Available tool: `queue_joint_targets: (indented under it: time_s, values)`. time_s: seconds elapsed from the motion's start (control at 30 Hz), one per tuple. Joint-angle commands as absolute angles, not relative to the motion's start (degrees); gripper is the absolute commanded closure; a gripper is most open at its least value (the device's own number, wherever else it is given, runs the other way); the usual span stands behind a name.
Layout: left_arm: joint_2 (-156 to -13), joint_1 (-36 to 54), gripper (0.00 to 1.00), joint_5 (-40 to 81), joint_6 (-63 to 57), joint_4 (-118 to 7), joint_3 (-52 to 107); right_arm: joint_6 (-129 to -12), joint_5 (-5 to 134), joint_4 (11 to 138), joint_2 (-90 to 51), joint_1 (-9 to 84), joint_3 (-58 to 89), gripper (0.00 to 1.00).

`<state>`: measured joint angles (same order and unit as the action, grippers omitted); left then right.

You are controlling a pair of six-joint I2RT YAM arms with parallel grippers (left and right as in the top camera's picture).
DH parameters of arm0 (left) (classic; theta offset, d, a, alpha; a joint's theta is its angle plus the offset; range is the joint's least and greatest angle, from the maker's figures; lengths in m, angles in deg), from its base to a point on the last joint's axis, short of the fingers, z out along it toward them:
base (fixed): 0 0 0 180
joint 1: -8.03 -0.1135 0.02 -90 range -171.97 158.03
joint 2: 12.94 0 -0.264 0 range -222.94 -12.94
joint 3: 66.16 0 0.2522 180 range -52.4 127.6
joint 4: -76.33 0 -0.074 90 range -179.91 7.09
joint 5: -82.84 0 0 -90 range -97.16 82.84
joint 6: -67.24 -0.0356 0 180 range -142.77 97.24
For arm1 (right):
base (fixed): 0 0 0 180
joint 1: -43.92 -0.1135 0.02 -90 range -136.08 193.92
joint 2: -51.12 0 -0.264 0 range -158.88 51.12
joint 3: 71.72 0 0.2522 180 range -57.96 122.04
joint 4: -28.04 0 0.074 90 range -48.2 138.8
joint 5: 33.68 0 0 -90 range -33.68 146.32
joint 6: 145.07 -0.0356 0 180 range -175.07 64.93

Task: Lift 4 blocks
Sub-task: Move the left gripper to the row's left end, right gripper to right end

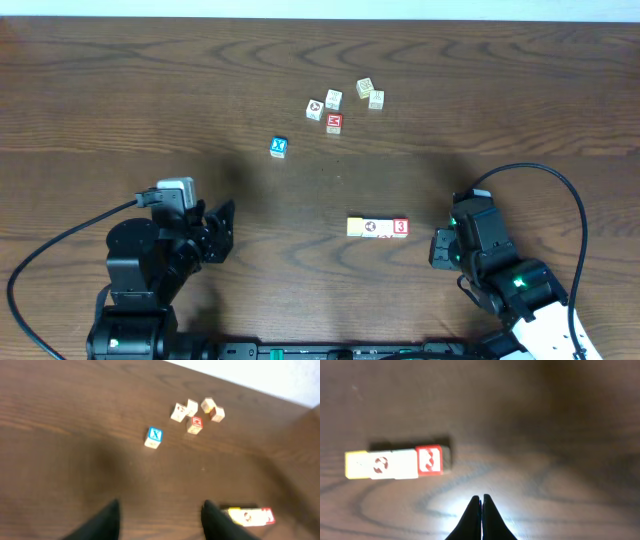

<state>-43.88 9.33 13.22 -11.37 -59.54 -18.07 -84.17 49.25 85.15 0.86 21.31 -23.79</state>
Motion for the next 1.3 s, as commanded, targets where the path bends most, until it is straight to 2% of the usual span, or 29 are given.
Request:
queue_joint_targets:
  time_s: [0.0,0.23,0.3,0.47,0.63,0.77,0.87,1.03,1.27]
  values:
    - [-47.42,9.51,0.59,14.44,-12.72,-57.22,-16.65,-83.93,50.54,82.14,1.21,21.74,-23.9,0.99]
    - [-60.71,9.53,0.62,15.06,-12.59,-58.01,-17.57,-83.93,50.15,81.79,-1.04,21.74,-23.96,0.99]
    - [-64.12,9.9,0.66,16.76,-12.59,-60.06,-17.57,-83.69,49.82,81.72,-2.24,21.74,-24.05,0.99]
    - [-71.58,16.26,0.68,20.83,-12.74,-67.78,-17.57,-83.71,50.06,80.7,-6.46,21.74,-24.07,0.99]
    - [-78.99,25.92,0.8,19.71,-13.22,-72.11,-17.57,-83.71,53.76,77.83,-10.22,21.77,-24.07,0.99]
    - [-83.51,30.99,0.92,11.97,-8.39,-74.38,-17.57,-85.96,55.31,75.84,-13.06,21.87,-24.07,0.99]
    - [-84.32,31.25,0.93,11.58,-4.63,-75.1,-17.57,-87.45,55.22,75.8,-13.82,22.86,-24.16,0.99]
    - [-85.13,31.28,0.93,11.41,-5.55,-77.4,-17.66,-87.65,56.84,75.14,-13.93,27.27,-26.47,0.99]
    - [-91.88,31.28,0.93,15.21,-5.53,-81.33,-17.66,-86.27,64.47,65.66,-13.93,28.61,-32.57,0.99]
